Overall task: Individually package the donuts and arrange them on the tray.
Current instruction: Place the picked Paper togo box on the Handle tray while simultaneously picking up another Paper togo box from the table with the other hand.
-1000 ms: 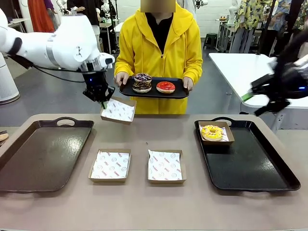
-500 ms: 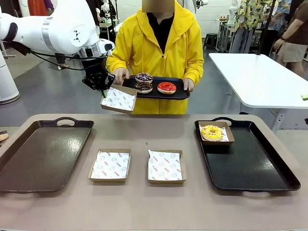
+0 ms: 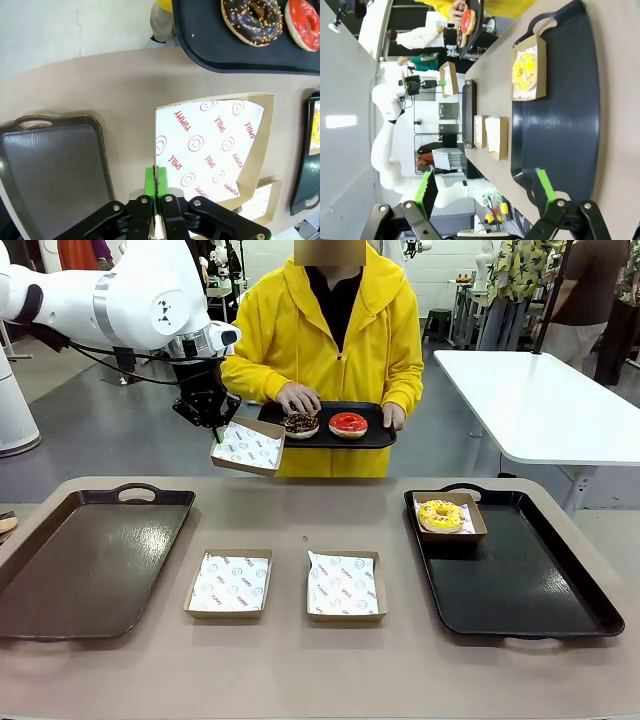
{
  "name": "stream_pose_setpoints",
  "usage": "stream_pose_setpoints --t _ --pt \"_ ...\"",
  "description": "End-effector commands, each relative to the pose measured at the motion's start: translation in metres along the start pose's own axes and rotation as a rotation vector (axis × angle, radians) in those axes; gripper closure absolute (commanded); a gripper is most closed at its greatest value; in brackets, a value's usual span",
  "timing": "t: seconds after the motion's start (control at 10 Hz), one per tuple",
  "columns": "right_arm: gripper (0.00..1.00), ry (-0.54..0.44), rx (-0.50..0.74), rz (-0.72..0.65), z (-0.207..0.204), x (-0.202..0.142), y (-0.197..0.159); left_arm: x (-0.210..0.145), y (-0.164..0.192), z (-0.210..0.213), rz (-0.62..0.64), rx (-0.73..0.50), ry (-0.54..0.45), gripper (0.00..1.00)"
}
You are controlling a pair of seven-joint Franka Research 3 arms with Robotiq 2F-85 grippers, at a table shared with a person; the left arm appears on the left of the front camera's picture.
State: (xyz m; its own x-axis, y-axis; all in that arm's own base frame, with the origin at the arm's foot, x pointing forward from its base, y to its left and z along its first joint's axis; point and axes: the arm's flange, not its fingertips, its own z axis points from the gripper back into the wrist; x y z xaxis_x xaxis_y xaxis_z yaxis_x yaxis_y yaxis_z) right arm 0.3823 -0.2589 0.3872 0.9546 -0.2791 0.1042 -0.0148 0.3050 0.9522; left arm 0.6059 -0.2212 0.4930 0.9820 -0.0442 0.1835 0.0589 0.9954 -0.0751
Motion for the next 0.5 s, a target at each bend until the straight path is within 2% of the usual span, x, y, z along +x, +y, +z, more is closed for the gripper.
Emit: stream_pose_setpoints --t 0.0,0.1,0.4 --pt "0.0 -0.046 0.006 0.034 0.0 0.019 0.004 -0.002 0.002 0.002 -0.005 -0.004 -0.007 1.0" --pt "0.0 0.0 0.0 0.0 0.0 0.0 0.0 -0.002 0.002 0.002 -0.005 -0.004 -0.007 1.0" --pt "0.0 0.0 0.0 0.0 0.0 0.0 0.0 -0.002 0.002 0.002 -0.005 -0.004 -0.007 1.0"
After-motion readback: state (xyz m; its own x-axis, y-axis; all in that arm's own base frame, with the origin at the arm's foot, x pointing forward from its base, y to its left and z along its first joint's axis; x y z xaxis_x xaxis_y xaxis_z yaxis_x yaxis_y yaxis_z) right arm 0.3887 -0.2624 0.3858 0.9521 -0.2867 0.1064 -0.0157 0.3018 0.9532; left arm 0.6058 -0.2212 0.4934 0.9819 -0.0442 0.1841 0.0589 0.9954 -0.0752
